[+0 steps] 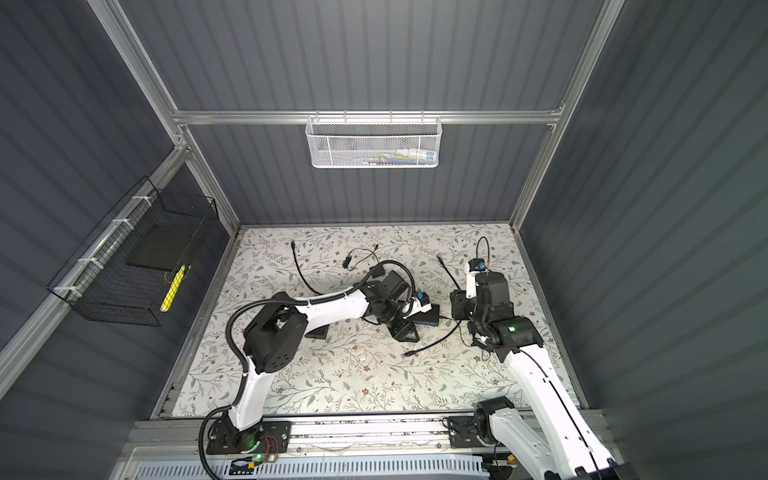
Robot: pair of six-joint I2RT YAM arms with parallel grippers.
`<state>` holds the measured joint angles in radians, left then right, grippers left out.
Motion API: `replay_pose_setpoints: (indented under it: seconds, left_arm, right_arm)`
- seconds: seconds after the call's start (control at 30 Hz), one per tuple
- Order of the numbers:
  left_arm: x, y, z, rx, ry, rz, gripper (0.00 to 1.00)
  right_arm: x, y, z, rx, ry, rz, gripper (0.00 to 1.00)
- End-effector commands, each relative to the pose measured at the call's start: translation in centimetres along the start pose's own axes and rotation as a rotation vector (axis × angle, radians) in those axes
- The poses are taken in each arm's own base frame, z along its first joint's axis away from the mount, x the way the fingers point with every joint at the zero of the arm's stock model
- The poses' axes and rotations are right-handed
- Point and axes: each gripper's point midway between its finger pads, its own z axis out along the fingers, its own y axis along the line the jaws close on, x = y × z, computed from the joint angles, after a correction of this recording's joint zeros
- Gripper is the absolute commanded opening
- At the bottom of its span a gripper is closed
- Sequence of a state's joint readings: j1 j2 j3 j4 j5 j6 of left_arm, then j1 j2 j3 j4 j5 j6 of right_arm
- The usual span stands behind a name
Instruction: Insert the plug into the switch port
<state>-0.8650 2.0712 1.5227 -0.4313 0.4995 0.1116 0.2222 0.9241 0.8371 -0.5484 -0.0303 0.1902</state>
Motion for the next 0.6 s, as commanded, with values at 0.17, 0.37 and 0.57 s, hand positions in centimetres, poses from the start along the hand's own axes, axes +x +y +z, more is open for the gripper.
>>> replay_pose_setpoints:
  seconds: [0.17, 0.37, 0.57]
  left_arm:
    - [-4.0, 5.8, -20.4, -0.327, -0.563, -0.136, 0.6]
    - [0.9, 10.1, -26.5, -0.481, -0.734, -0.357, 0.7]
    - [5.2, 12.3, -27.3, -0.533, -0.742, -0.498, 0.7]
  right_arm:
    - [4.8, 5.6, 0.7, -0.064, 0.249, -0.458, 0.46]
    - [10.8, 7.0, 2.4, -0.157, 0.483, -0.768, 0.5]
    - [14.0, 7.4, 4.7, -0.201, 0.601, -0.979, 0.53]
